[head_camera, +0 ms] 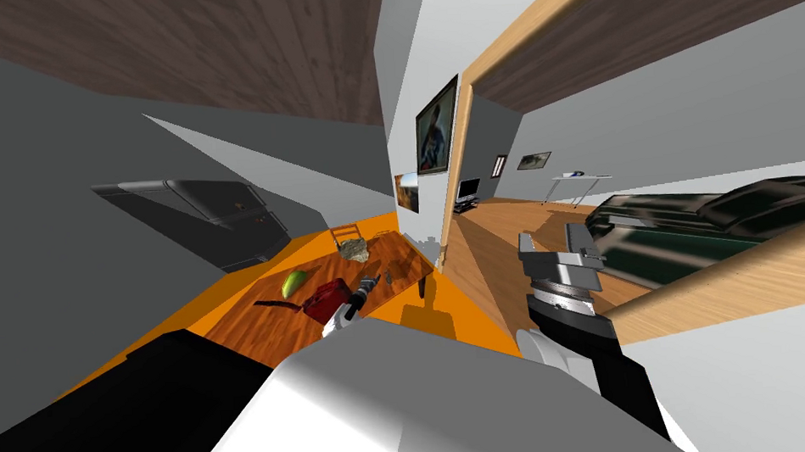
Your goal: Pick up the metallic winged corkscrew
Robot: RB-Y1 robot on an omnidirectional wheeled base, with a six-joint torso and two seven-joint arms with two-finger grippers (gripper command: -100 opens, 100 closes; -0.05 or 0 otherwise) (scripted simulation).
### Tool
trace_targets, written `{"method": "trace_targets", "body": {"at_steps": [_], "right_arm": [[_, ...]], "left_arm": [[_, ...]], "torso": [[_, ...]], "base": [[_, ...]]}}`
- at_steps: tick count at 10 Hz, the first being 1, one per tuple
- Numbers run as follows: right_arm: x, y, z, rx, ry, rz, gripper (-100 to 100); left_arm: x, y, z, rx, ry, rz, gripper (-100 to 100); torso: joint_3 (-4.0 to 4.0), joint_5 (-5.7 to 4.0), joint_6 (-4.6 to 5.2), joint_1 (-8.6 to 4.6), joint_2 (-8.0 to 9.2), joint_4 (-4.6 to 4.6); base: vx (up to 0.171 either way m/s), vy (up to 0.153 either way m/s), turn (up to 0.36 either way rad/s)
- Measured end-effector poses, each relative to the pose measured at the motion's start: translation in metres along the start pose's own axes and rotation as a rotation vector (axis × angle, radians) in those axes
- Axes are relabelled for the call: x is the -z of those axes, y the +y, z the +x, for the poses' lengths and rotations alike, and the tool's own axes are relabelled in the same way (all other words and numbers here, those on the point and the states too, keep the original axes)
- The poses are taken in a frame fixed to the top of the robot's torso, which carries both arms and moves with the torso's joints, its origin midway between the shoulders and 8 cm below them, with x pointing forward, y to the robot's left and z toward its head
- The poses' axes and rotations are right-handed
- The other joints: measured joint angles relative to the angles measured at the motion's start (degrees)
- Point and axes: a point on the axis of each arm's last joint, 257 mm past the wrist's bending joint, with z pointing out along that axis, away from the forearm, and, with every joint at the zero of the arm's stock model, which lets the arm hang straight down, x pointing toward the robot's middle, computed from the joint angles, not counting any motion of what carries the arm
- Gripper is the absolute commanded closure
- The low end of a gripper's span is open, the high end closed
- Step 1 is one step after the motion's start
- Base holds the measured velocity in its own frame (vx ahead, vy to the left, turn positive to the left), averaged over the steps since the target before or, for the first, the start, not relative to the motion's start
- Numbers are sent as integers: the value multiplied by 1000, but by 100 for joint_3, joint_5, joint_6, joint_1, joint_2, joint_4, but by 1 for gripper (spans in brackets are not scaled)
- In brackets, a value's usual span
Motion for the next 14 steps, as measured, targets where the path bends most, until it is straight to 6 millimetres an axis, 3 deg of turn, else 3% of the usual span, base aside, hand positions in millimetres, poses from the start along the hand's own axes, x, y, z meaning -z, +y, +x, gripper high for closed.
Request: {"method": "trace_targets", "body": {"at_steps": [9, 14], "right_arm": [[0, 0, 0, 0, 0, 0, 0], [0, 0, 0, 0, 0, 0, 0]], "left_arm": [[19, 19, 86, -105, 198, -28, -100], [32, 30, 118, -140, 285, -33, -100]], "torso": [[-9, 1, -3, 8, -15, -4], [-7, 0, -4, 3, -12, -3]], "base": [[44, 11, -80], [57, 4, -96]]}}
